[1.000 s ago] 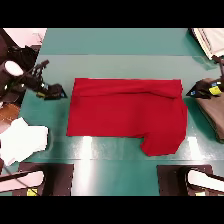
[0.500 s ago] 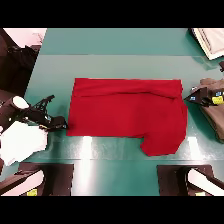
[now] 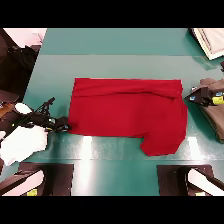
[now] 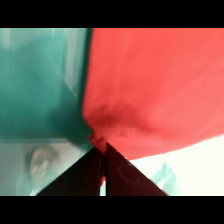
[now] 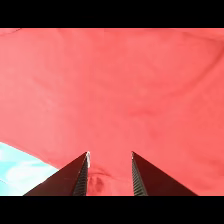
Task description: Fold the shirts.
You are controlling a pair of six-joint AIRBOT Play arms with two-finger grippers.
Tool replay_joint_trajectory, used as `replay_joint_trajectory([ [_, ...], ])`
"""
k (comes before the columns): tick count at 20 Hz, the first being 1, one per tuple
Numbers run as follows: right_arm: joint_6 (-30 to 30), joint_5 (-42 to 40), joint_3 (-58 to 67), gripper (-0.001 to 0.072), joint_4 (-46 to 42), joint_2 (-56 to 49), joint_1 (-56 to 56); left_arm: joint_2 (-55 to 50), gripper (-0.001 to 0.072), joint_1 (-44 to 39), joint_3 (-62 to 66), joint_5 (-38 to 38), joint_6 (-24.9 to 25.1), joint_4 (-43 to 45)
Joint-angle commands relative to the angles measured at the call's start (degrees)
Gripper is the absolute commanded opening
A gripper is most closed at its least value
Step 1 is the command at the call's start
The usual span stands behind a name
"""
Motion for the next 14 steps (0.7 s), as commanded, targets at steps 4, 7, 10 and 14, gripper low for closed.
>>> replay_joint_trajectory([
  [4, 4.57, 1.31, -10.75, 0.0306, -11.19, 6.88, -5.64, 1.36, 0.0022, 0.07, 4.22, -0.63, 0.98, -3.93],
  [7, 12.44, 2.38, -21.29, 0.0307, -24.57, 11.98, -9.53, 2.54, 0.0023, 0.07, 6.56, -0.68, 1.95, -4.04],
  [10, 12.55, 2.8, -29.97, 0.0308, -23.56, 13.55, -10.71, 2.69, 0.0023, 0.07, 6.64, -0.61, 2.1, -4.15],
  [14, 13.46, -0.59, -35.67, 0.0308, -23.61, 13.51, -7.87, 2.69, 0.0023, 0.07, 6.64, -0.74, 2.36, -4.15],
])
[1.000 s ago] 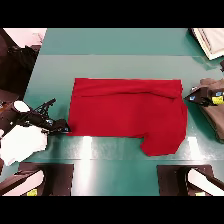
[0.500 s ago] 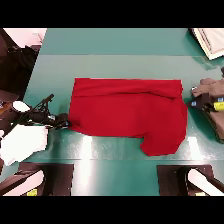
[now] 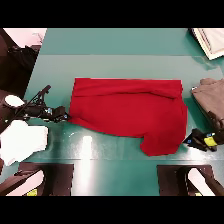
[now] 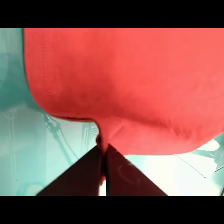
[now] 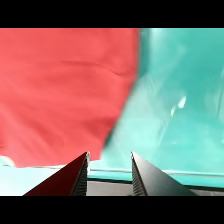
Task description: Fold the shirts.
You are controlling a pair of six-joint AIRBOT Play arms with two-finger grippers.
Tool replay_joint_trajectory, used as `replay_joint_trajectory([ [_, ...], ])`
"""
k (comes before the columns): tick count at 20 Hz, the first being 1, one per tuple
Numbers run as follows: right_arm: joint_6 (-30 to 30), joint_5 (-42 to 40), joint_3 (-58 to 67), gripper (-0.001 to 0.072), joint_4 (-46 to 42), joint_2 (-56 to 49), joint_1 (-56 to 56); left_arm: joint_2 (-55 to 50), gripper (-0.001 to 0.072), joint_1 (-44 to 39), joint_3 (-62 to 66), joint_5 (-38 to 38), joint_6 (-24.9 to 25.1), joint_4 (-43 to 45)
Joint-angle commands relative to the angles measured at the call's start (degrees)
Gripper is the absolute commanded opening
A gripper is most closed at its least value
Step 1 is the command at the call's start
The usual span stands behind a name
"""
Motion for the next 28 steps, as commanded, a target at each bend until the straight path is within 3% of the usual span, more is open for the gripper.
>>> replay_joint_trajectory([
  [1, 2.14, -2.8, -4.9, 0.0307, -1.4, 0.63, 1.86, 0.11, 0.0023, -0.02, 0.24, -0.04, 0.28, -0.11],
  [8, 2.75, -11.13, -4.87, 0.0307, 5.09, 0.63, 4.37, 0.11, 0.0023, 0.0, 0.24, -0.68, 0.37, -0.09],
  [15, 2.75, -11.76, -4.9, 0.0304, 5.18, 0.61, 4.33, 0.11, 0.0023, 0.0, 0.24, -1.16, 1.36, -0.09],
  [16, 2.73, -11.76, -4.9, 0.0256, 5.44, 0.63, 4.33, 0.11, 0.0023, 0.0, 0.24, -1.33, 1.38, -0.09],
  [17, 2.71, -11.74, -4.87, 0.0148, 5.62, 0.63, 4.33, 0.11, 0.0024, 0.0, 0.24, -1.53, 1.42, -0.09],
  [19, 2.54, -11.43, -4.83, 0.0013, 5.6, 0.66, 4.33, 0.11, 0.0023, 0.0, 0.24, -1.79, 1.81, 0.0],
  [23, 0.7, -4.33, 1.09, 0.0012, 5.4, 1.44, 4.33, 3.32, 0.0022, 0.0, 1.62, -4.24, 1.68, 3.52],
  [28, 0.87, 2.38, 11.56, 0.0011, 3.63, 12.07, 4.33, 15.17, 0.0022, -0.02, 2.54, -13.22, -1.25, 11.47],
])
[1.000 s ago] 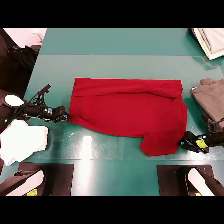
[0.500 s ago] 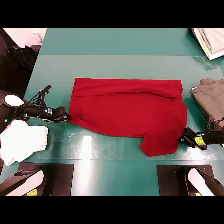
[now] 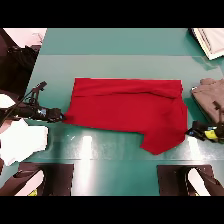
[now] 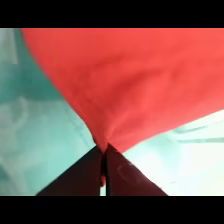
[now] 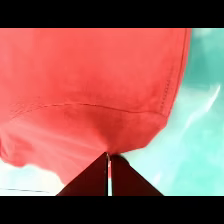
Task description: Fold the shirts.
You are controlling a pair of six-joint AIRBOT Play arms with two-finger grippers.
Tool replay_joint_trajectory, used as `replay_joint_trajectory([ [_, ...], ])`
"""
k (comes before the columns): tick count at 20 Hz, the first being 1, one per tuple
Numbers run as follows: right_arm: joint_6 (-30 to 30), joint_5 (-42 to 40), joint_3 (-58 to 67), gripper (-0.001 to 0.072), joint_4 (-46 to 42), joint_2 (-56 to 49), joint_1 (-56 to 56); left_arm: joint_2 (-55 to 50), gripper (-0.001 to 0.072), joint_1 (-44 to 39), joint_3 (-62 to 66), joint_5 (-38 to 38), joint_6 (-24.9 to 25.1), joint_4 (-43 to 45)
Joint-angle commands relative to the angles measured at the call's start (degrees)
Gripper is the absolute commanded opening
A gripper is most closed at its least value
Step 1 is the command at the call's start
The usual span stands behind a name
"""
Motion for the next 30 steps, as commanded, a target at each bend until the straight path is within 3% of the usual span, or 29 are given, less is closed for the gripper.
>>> replay_joint_trajectory([
  [1, 0.35, 5.97, 5.81, 0.0011, -4.07, 7.23, 0.07, 7.72, 0.0022, -0.02, -0.2, -8.35, -2.08, 4.74],
  [6, 2.6, 8.81, 5.7, 0.0011, -8.68, 16.83, 2.03, 15.61, 0.0022, -0.02, -3.52, -18.01, -7.74, 3.69],
  [9, 3.48, 4.17, 5.84, 0.001, -8.66, 16.83, 7.39, 15.23, 0.0022, -0.02, -3.06, -13.14, -8.48, 1.42],
  [16, 4.79, -8.63, 18.56, 0.001, -8.83, -7.3, 21.09, -1.97, 0.0022, -0.02, 4.28, 1.73, -7.28, 0.35],
  [25, 4.76, -9.03, 39.6, 0.001, -8.81, -33.88, 21.84, -25.2, 0.0023, -0.02, 19.3, 9.25, -6.29, -3.28],
  [30, 4.79, -9.01, 47.15, 0.0012, -8.11, -41.97, 21.88, -31.54, 0.0023, -0.02, 22.08, 13.57, -0.2, -11.02],
])
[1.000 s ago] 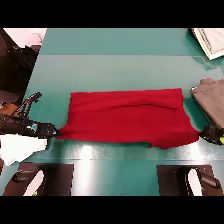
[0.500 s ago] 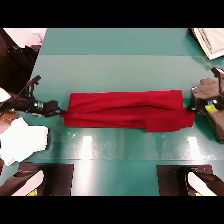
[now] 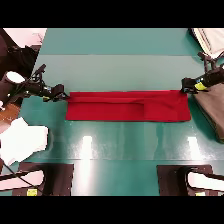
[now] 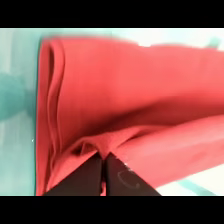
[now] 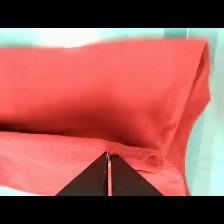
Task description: Fold the shirts.
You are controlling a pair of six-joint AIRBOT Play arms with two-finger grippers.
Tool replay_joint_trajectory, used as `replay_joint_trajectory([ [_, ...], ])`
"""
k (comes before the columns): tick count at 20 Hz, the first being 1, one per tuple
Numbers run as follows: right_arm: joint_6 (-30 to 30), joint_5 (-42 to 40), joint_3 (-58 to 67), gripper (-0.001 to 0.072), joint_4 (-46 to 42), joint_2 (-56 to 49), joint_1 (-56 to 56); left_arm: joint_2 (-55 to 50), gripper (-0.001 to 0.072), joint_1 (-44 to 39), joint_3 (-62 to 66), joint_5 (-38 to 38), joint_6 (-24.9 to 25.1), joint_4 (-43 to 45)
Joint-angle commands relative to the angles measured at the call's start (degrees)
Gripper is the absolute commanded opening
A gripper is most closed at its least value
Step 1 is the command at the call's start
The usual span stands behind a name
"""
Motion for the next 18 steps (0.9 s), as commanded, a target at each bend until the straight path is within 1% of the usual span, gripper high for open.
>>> replay_joint_trajectory([
  [1, 0.04, -0.13, 4.96, 0.0013, 0.55, -5.68, 0.09, -3.93, 0.0024, 0.0, 1.79, 4.26, 4.66, -5.51],
  [2, 0.13, -0.31, 5.7, 0.0017, 0.68, -6.64, 0.09, -3.93, 0.0026, 0.02, 1.79, 5.9, 4.85, -5.68],
  [3, 0.11, -0.85, 6.47, 0.0042, 1.86, -7.54, 0.09, -3.87, 0.0177, 0.02, 1.84, 7.13, 4.79, -6.1],
  [4, 0.09, -2.67, 7.43, 0.0262, 4.68, -8.5, -0.44, -3.87, 0.0503, 0.02, 2.01, 8.0, 4.42, -7.5],
  [5, -0.02, -3.15, 8.79, 0.0451, 7.98, -9.25, -1.42, -3.87, 0.058, 0.02, 2.69, 8.2, 3.41, -8.61],
  [6, -0.26, -2.54, 10.69, 0.0469, 11.72, -9.84, -2.73, -3.85, 0.0552, 0.02, 4.22, 7.04, 3.15, -8.9],
  [8, -5.01, 0.72, 13.11, 0.0469, 18.58, -9.9, -5.64, -3.85, 0.055, 0.02, 8.11, 1.88, 3.43, -8.83],
  [9, -6.56, 3.17, 13.42, 0.0469, 19.47, -9.68, -7.28, -3.65, 0.055, 0.0, 9.53, -0.81, 3.54, -8.85],
  [10, -7.41, 5.73, 12.87, 0.0469, 19.5, -9.29, -9.16, -3.52, 0.0503, 0.0, 10.51, -3.15, 3.76, -8.9],
  [11, -8.26, 7.85, 11.8, 0.0469, 19.5, -9.16, -11.06, -3.52, 0.0271, 0.0, 10.99, -4.92, 3.85, -9.07],
  [12, -8.63, 9.81, 10.21, 0.0469, 19.47, -9.16, -13.18, -3.52, 0.0019, -0.35, 11.02, -5.9, 4.83, -9.07],
  [14, -8.68, 11.43, 5.44, 0.0478, 19.5, -9.18, -17.09, -3.52, 0.0033, -2.23, 10.93, -6.43, 5.75, -9.01],
  [15, -8.7, 11.26, 2.86, 0.0551, 19.58, -9.18, -18.8, -3.52, 0.0032, -3.69, 10.95, -6.27, 5.75, -9.01],
  [16, -9.44, 10.6, 0.13, 0.0641, 19.63, -9.18, -20.22, -3.52, 0.0033, -5.51, 10.93, -5.77, 5.77, -8.98],
  [18, -12.33, 8.83, -4.44, 0.064, 19.67, -9.2, -21.84, -3.52, 0.0032, -9.33, 10.93, -3.72, 5.77, -8.98],
])
